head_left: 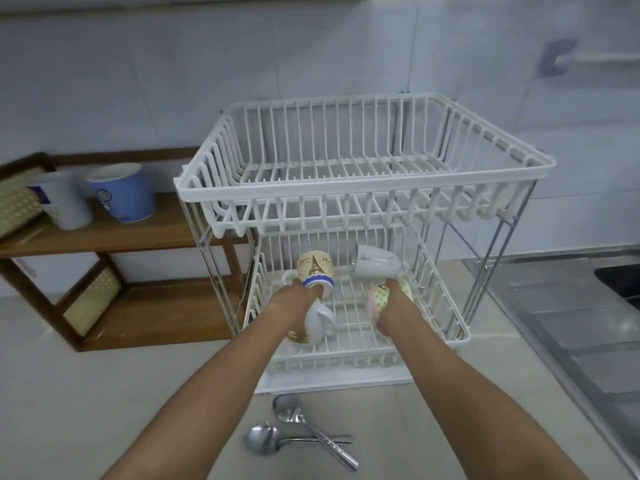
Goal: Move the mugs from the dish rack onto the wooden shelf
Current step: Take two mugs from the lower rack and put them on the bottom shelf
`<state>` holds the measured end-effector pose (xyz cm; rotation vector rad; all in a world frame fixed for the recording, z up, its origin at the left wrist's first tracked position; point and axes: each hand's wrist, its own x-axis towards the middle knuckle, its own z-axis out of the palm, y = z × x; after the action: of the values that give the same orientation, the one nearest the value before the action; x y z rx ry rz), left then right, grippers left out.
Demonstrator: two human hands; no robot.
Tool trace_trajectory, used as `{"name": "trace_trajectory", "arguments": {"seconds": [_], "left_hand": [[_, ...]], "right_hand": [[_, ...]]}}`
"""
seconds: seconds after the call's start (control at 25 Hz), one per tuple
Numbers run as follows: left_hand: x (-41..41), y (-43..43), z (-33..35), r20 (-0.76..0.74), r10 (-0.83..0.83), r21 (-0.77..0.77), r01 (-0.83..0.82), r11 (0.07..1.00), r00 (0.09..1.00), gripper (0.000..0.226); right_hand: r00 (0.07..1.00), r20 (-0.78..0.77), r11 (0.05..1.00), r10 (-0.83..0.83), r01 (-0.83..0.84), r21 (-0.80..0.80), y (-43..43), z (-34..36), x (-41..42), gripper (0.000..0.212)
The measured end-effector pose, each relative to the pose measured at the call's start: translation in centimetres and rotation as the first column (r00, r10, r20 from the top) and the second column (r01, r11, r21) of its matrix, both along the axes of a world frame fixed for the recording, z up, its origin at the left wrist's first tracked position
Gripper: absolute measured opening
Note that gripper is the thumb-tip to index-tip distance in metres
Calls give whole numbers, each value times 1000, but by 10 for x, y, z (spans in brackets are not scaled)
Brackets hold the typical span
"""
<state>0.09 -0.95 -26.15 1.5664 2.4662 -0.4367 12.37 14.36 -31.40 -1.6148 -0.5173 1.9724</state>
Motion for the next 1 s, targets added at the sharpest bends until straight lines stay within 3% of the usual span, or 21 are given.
{"name": "trace_trajectory", "arguments": {"seconds": [0.2, 0.32, 0.4, 0.56, 0.64, 0.72, 0.8, 0.84, 0.92, 1.0], "left_hand": [[-3, -8, -1, -20, 47, 83, -45, 996, 999, 94], [-3, -19, 6, 52, 98, 275, -109, 955, 994, 97], [4, -34, 12, 175, 159, 431, -220, 875, 972, 98], [26, -70, 26, 471, 204, 594, -480, 646, 858, 79], [39, -97, 23, 733, 96, 542, -663, 516, 674, 69], [54, -127, 11, 957, -126, 289, -839, 462, 260, 60], [71, -156, -6, 956, -240, -29, -873, 488, -166, 56], [77, -170, -15, 906, -286, -145, -862, 486, -313, 60], [82, -193, -33, 803, -393, -257, -855, 451, -448, 72], [76, -213, -43, 762, -488, -256, -891, 375, -425, 74]], "right_hand": [[967, -177, 973, 185, -155, 172, 6, -6, 8, 54], [965, -156, 972, 210, -188, 140, 3, 9, 15, 76], [943, -114, 931, 311, -279, 234, -3, 27, 23, 77], [816, -64, 730, 574, -475, 492, -17, 52, 56, 58], [739, -41, 615, 673, -528, 586, -23, 59, 71, 63], [639, -16, 498, 769, -583, 642, -29, 61, 81, 62], [521, 16, 378, 854, -641, 668, -39, 62, 86, 50], [461, 32, 321, 887, -665, 674, -46, 63, 86, 48], [358, 63, 223, 932, -698, 680, -64, 62, 81, 55], [294, 81, 163, 952, -715, 680, -85, 61, 67, 66]]}}
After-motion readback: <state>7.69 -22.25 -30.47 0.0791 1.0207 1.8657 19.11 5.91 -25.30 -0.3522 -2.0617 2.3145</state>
